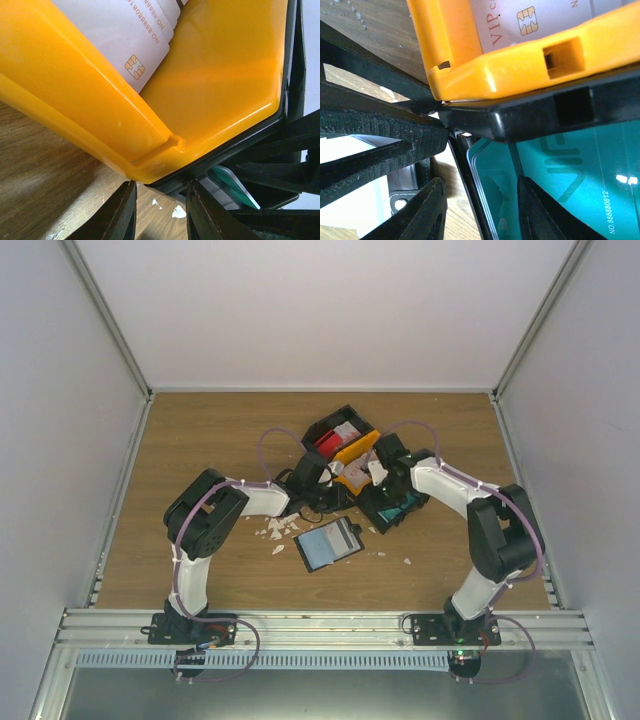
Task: Put the credit cards into the card holder
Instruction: Pick up the credit card from the storage box.
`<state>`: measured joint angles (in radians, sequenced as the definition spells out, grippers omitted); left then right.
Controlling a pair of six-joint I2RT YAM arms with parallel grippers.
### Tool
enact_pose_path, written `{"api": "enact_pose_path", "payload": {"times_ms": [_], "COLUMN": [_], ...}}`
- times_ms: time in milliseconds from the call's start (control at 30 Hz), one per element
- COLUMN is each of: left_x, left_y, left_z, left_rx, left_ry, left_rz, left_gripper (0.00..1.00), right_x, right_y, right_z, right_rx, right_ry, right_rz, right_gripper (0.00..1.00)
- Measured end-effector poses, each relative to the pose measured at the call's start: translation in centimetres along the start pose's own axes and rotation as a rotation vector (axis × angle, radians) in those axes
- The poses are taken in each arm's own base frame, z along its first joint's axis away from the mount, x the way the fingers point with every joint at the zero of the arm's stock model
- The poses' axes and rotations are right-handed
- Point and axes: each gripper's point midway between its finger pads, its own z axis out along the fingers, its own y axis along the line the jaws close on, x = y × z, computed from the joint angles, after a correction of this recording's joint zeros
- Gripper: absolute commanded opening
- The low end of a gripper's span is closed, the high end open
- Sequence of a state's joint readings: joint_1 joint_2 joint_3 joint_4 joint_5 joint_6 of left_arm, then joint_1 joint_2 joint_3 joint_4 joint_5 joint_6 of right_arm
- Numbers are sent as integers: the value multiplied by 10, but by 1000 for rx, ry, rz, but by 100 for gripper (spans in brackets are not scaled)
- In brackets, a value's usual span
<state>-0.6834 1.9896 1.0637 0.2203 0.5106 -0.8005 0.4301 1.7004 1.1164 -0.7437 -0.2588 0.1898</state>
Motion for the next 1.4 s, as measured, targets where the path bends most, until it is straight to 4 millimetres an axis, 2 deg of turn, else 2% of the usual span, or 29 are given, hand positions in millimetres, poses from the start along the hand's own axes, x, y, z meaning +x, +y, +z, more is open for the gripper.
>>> {"api": "enact_pose_path", "payload": {"times_ms": [400,700,1400], "left_x": [0,0,-1], "left_y": [0,0,2], "left_z": [0,0,-1], "left_rx": [-1,-1,-2], "left_ry": [0,0,-3], "left_rz": [0,-1,-4], "left_gripper": [29,28,29], "right_x": [6,6,6], "right_y": [1,3,1], "right_z": [10,1,-4], "right_rx": [54,57,71], "right_ry": [30,18,9], "right_rz": [-35,-36,-28], "right_gripper": [40,35,27]}}
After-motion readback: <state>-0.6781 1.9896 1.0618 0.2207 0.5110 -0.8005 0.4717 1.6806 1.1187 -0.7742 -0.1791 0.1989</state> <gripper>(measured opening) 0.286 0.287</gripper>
